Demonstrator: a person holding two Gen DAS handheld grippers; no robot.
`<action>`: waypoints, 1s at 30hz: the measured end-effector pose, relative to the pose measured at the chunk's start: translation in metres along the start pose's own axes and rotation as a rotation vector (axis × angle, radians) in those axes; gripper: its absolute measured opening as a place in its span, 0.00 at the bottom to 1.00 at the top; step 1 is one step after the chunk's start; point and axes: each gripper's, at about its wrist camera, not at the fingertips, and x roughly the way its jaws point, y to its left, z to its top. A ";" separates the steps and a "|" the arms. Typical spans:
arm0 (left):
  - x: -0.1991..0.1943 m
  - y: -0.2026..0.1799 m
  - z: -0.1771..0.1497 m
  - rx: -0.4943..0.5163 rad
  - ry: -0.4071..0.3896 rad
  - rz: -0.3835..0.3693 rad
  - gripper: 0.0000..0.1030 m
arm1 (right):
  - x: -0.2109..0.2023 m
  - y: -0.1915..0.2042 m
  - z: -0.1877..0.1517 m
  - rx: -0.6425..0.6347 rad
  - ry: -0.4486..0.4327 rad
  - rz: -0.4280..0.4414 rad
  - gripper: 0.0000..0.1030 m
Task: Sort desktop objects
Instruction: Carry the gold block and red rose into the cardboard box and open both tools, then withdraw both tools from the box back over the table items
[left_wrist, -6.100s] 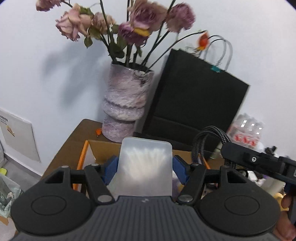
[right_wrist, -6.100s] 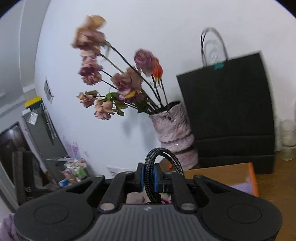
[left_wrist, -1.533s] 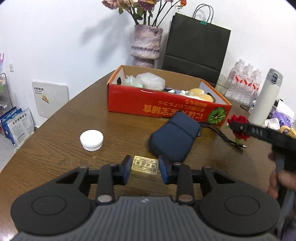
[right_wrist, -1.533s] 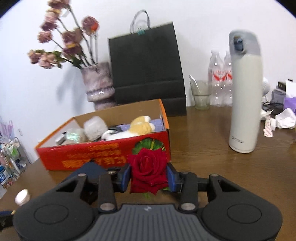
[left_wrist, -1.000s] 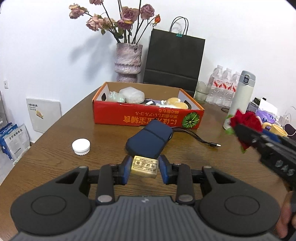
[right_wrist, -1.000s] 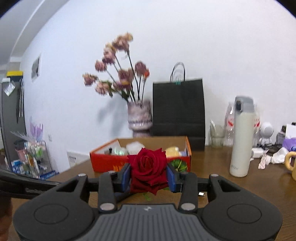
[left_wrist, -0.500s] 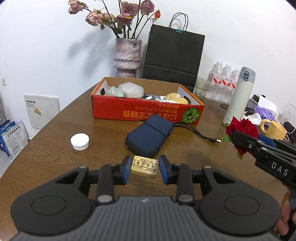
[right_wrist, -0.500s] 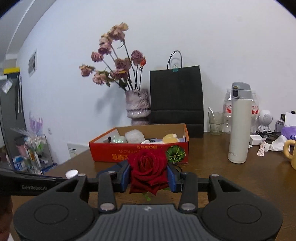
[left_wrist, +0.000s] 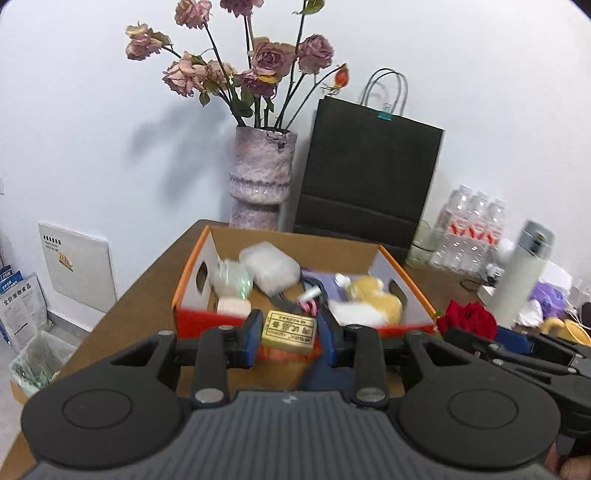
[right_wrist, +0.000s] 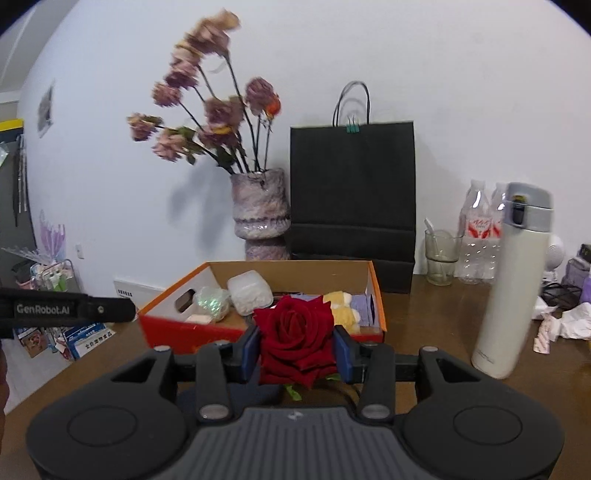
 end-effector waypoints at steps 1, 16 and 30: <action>0.009 0.001 0.008 0.002 0.004 -0.005 0.32 | 0.011 -0.002 0.006 0.003 0.008 0.005 0.40; 0.191 0.022 0.073 -0.129 0.339 -0.014 0.33 | 0.194 -0.054 0.094 0.165 0.222 -0.011 0.51; 0.161 0.009 0.077 -0.011 0.373 0.074 0.98 | 0.177 -0.055 0.083 0.213 0.323 -0.018 0.81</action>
